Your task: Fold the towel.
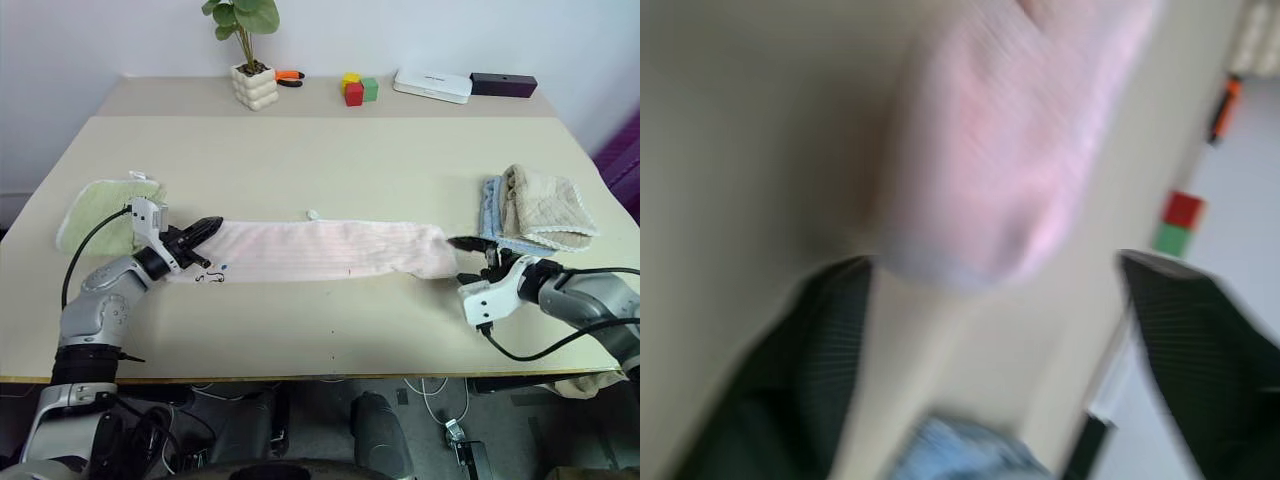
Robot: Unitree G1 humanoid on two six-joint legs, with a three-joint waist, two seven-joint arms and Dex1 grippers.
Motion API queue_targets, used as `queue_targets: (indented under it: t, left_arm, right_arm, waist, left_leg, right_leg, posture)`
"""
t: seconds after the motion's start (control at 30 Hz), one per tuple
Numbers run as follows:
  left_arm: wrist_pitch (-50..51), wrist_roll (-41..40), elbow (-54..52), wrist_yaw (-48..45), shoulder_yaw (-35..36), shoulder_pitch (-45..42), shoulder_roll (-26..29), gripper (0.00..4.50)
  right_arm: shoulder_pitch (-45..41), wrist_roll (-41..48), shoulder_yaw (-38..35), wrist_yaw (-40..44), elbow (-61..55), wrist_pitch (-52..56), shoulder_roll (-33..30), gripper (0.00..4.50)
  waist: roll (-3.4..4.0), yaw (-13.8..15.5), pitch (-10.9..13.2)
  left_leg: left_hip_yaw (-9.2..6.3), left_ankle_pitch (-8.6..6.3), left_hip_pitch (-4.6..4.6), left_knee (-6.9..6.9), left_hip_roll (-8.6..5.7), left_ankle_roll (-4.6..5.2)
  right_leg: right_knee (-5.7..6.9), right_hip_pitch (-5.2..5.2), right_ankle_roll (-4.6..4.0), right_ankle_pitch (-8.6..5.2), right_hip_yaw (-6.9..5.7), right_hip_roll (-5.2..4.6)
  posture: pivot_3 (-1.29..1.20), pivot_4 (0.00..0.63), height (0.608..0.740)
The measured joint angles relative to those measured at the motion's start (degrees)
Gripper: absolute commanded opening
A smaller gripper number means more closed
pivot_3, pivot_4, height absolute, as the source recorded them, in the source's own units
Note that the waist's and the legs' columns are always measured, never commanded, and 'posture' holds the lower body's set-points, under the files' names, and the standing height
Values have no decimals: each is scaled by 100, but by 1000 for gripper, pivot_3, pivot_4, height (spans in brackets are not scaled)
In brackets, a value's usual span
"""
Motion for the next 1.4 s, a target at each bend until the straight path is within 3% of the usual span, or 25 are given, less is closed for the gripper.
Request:
queue_targets:
  t: [0.1, 0.2, 0.27, 0.37, 0.47, 0.57, 0.67, 0.7, 0.97, 1.2, 1.4]
  left_arm:
    - [-3, -1, 0, -5, 1, 0, -1, 0]
    - [7, -18, -10, -11, 5, -2, -1, 0]
    - [41, -44, -51, 1, 10, -18, 0, 0]
    - [143, -120, -190, 60, 19, -90, 0, 0]
    - [246, -152, -293, 188, 28, -191, -26, 0]
    - [395, -234, -456, 518, 43, -338, -287, 0]
    - [674, -379, -682, 1003, 49, -500, -662, 0]
    - [802, -472, -808, 1154, 69, -511, -781, 0]
    - [790, -439, -814, 1528, -115, -171, -1273, 0]
    - [367, 45, -402, 1478, -305, 63, -1153, 0]
    - [84, 146, -138, 1446, -240, 8, -891, 0]
  right_arm:
    - [-2, 219, -23, 30, 79, 143, -50, 4457]
    - [3, 2320, -353, 1094, -135, 1062, 306, 4457]
    - [-73, 3216, -444, 1605, -336, 1615, 393, 4457]
    - [-414, 4117, -894, 1707, -442, 2599, 846, 4457]
    - [-577, 5118, -1256, 1616, -1076, 3793, 1464, 3576]
    - [-611, 6161, -1387, 895, -1884, 5118, 2756, 2071]
    - [-473, 6325, -1026, 245, -2124, 5821, 3786, 426]
    - [-456, 6327, -1020, -10, -2099, 5968, 4120, 126]
    - [-292, 6059, -1036, -1092, -1833, 6213, 5318, 126]
    - [-125, 5518, -1186, -1463, -1412, 6069, 5240, 126]
    - [-94, 5113, -1254, -1315, -1128, 5733, 4796, 126]
  waist:
    - [0, 1, 0]
    - [-3, -34, 1]
    - [-2, -55, 1]
    - [-3, -72, 1]
    - [-3, -67, 1]
    - [-7, -66, -2]
    - [-6, -54, -2]
    - [-6, -56, -2]
    - [-3, -82, -3]
    - [-3, -75, -5]
    - [-1, -92, -8]
  left_leg:
    - [2, 0, 0, 0, 0, 0]
    - [-3, 0, 8, -1, 1, 1]
    - [-7, -3, 14, -2, 1, 5]
    - [-7, -3, 13, 0, 1, 6]
    - [-10, -5, 13, -8, 2, 8]
    - [-14, -4, 12, -14, 4, 7]
    - [-11, -4, 7, -11, 1, 7]
    - [-9, -5, 6, -10, -1, 8]
    - [-7, -4, 10, -24, -2, 7]
    - [-7, -4, 13, -30, -2, 7]
    - [-4, -4, 23, -44, -2, 7]
  right_leg:
    - [-2, 0, 0, 0, 1, 0]
    - [-5, 15, 2, 1, 0, 2]
    - [-13, 27, 2, 2, -4, 1]
    - [-19, 29, 1, 2, -4, -1]
    - [-22, 29, 2, 2, -7, 1]
    - [-21, 28, 2, 3, -11, 3]
    - [-23, 26, 2, 3, -12, -1]
    - [-24, 25, 2, 3, -10, -3]
    - [-25, 19, 3, 3, -8, 1]
    - [-28, 21, 1, 3, -8, 0]
    - [-31, 23, 2, 3, -6, 0]
  posture:
    - [0, 150, 735]
    - [0, 150, 735]
    - [0, 150, 735]
    - [0, 150, 735]
    - [0, 150, 735]
    - [0, 150, 735]
    - [0, 150, 735]
    - [0, 150, 735]
    - [0, 150, 735]
    - [0, 150, 735]
    - [0, 150, 735]
